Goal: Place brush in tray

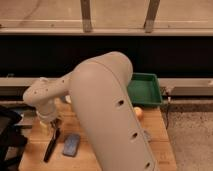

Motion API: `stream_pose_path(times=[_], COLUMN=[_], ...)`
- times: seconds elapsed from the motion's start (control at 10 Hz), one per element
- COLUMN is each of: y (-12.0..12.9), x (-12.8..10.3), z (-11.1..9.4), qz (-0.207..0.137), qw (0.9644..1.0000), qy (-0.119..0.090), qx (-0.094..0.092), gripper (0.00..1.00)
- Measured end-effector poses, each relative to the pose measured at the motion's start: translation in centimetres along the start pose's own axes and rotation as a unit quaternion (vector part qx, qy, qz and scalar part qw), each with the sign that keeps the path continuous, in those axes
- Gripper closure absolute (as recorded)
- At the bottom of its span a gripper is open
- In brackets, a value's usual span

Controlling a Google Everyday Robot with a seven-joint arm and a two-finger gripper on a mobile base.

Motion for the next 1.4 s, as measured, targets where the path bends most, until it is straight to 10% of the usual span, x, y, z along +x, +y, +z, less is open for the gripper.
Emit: stream_pose_path(times=[1.2,1.4], y=[-0.1,-0.4], x=[-2.3,-2.2], z=[5.4,5.1], qz=[0.023,0.023], qw=[0.9981,0.9982], qy=[0.034,0.035], qx=[-0.045,-0.042], gripper=[0.33,0.5])
